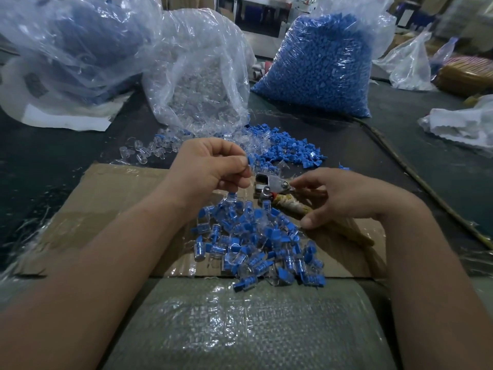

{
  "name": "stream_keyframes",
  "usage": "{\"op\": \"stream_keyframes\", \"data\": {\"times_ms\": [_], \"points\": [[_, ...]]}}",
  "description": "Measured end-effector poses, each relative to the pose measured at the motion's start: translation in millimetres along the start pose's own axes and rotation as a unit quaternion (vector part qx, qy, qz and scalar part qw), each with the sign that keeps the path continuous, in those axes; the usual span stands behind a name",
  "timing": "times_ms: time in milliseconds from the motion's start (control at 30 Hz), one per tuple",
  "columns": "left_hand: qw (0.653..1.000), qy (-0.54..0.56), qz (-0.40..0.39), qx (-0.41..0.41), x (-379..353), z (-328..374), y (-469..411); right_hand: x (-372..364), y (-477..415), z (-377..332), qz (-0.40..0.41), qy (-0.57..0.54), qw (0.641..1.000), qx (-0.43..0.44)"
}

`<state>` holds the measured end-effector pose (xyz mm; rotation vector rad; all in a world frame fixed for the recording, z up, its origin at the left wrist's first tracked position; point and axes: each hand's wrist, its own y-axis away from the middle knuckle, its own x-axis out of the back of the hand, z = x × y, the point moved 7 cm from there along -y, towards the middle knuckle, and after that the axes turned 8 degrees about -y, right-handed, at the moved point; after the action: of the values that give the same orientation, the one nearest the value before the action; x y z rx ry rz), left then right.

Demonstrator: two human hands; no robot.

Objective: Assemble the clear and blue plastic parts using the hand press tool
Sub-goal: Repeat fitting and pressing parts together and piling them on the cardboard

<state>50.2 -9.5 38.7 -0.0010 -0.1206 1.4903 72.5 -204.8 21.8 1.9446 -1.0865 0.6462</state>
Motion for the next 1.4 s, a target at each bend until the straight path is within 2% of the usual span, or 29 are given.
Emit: {"op": "stream_keyframes", "data": {"times_ms": [100,333,567,667,833,1033,1400], "points": [[1.0,-0.002,-0.003,0.002,-1,-2,0,0,-3,-2,0.033,0.051,0.998,-0.009],[1.0,0.008,-0.006,0.01,0,-5,-3,6,1,-17,0.088,0.077,0.993,0.012],[1.0,0.007,0.009,0.002,1,-6,-4,3,-6,-26,0.169,0.169,0.971,0.016],[1.0,0.005,0.019,-0.011,2,-5,-5,8,-6,-26,0.206,0.154,0.966,0.034],[0.998,0.023,0.045,-0.034,3,-2,-5,14,3,-43,0.288,0.063,0.945,0.144],[0.995,0.027,0.067,-0.064,6,2,-5,2,5,-52,0.266,0.014,0.947,0.178],[0.99,-0.003,0.097,-0.103,8,4,-5,-5,6,-58,0.231,0.015,0.954,0.191]]}}
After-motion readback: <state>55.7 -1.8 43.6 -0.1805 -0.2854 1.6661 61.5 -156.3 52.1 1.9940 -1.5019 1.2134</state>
